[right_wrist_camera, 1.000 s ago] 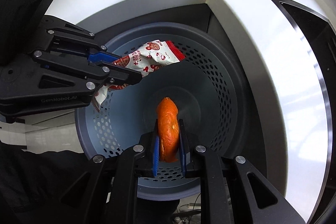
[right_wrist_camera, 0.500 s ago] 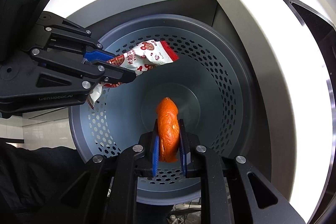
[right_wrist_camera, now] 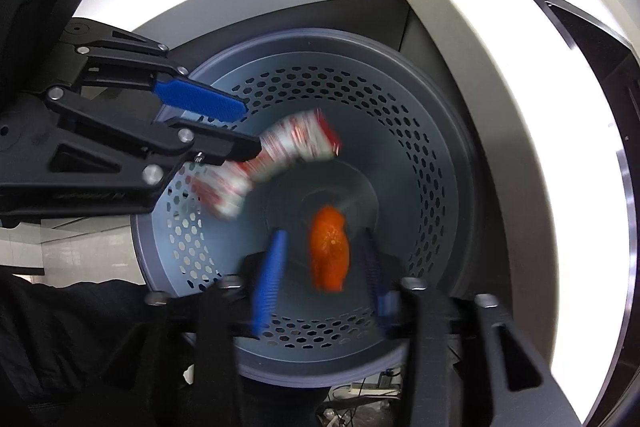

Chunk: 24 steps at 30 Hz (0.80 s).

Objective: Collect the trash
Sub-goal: 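Move both tools back over the counter toward the yellow lid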

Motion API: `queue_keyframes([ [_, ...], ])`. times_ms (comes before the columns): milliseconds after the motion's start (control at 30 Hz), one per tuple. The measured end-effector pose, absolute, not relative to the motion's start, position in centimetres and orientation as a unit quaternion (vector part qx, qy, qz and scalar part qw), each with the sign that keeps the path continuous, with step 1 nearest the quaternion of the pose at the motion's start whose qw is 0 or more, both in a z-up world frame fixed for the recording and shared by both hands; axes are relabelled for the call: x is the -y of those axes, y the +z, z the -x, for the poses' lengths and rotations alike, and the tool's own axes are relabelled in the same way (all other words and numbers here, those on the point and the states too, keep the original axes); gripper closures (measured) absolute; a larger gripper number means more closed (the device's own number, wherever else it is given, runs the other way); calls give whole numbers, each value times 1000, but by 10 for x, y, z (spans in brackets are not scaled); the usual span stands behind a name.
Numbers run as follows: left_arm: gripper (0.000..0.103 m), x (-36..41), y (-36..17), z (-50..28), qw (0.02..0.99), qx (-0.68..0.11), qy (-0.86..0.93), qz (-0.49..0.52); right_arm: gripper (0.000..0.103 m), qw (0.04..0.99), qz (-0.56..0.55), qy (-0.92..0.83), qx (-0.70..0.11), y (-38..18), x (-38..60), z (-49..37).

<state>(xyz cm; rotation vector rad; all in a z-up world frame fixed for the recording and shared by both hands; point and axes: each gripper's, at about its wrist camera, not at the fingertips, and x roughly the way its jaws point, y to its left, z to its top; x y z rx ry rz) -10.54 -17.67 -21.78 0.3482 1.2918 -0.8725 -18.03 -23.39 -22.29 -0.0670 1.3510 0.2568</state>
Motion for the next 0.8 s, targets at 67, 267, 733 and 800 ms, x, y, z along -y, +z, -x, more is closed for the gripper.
queue_keyframes([
  [67, 59, 175, -212, 106, 702, -574, -393, -153, 51, 775, 29, 118, -620, -220, 235, 181],
  [267, 57, 166, -194, 102, 717, -562, -389, -141, 32, 782, 25, 112, -613, -210, 243, 182],
  [733, 39, 103, -112, 71, 818, -488, -300, -58, 27, 841, -5, 138, -523, -136, 246, 156],
  [800, 35, 88, -101, 58, 838, -476, -262, -48, 27, 852, -9, 142, -503, -122, 245, 139],
])
